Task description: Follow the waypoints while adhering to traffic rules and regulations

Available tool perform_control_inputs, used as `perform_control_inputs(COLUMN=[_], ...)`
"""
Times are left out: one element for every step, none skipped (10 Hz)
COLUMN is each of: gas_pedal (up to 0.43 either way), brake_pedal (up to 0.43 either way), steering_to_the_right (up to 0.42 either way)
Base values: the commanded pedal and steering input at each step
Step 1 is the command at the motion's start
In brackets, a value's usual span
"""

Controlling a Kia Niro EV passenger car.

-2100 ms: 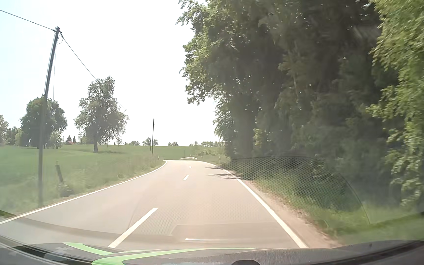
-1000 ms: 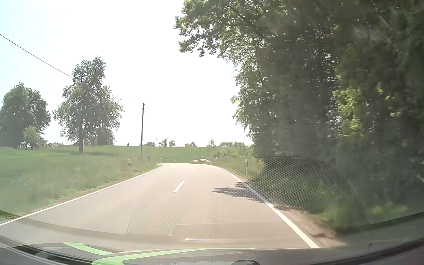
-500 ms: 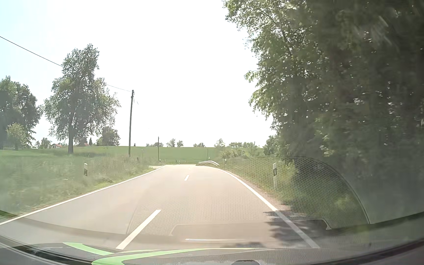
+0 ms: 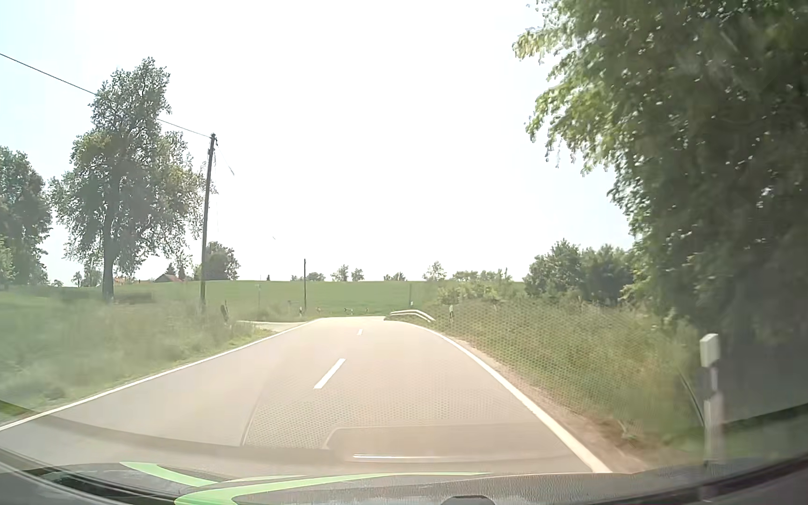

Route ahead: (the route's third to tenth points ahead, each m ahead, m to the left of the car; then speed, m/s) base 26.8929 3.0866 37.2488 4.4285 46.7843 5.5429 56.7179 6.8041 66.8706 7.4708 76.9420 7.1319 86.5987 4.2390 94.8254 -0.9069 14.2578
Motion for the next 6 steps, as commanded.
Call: perform_control_inputs(gas_pedal=[0.189, 0.209, 0.209, 0.209, 0.209, 0.209], brake_pedal=[0.0, 0.0, 0.0, 0.0, 0.0, 0.0], steering_to_the_right=[-0.023, -0.022, -0.023, -0.023, -0.023, -0.023])
